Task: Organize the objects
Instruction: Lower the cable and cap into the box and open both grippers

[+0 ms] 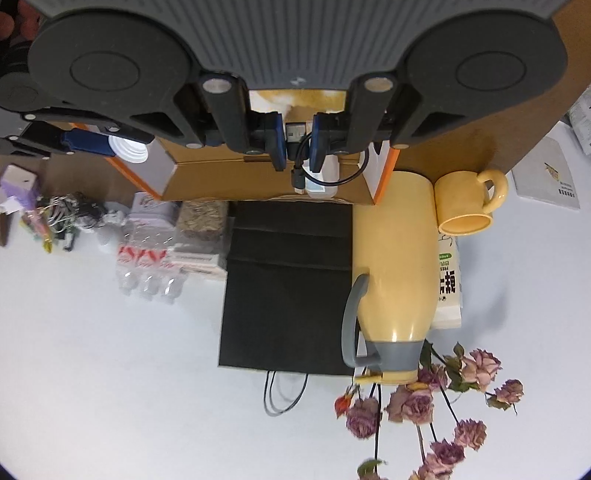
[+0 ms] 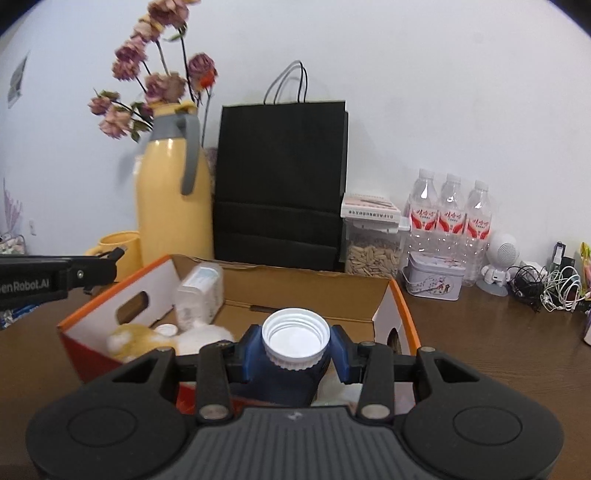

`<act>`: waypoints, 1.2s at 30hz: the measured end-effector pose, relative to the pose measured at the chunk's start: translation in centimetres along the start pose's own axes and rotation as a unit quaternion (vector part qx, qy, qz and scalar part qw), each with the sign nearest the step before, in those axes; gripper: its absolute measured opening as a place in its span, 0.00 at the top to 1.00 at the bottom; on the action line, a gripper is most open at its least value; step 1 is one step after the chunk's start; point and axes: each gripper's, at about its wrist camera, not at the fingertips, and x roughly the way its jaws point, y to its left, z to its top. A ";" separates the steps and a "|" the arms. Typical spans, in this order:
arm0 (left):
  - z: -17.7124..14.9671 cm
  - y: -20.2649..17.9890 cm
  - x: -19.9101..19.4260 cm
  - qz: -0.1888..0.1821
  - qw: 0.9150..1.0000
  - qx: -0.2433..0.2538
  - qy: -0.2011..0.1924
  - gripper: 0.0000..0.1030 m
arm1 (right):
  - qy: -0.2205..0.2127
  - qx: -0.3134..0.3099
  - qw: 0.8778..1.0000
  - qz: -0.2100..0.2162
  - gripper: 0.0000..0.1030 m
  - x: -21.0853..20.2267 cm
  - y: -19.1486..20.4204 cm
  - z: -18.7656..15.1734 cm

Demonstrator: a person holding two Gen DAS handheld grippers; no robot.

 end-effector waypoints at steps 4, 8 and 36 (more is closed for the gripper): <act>0.0 -0.2 3.0 0.007 1.000 -0.001 0.015 0.86 | 0.010 0.002 1.000 -0.005 0.63 2.5 -0.1 0.3; -0.8 -0.1 5.2 0.006 0.999 0.001 0.032 0.86 | 0.022 0.011 1.000 -0.002 0.63 4.1 -0.5 -0.4; -1.6 0.6 1.6 0.032 0.999 -0.002 -0.037 0.00 | -0.008 0.024 1.000 -0.008 0.00 1.4 -0.8 -0.7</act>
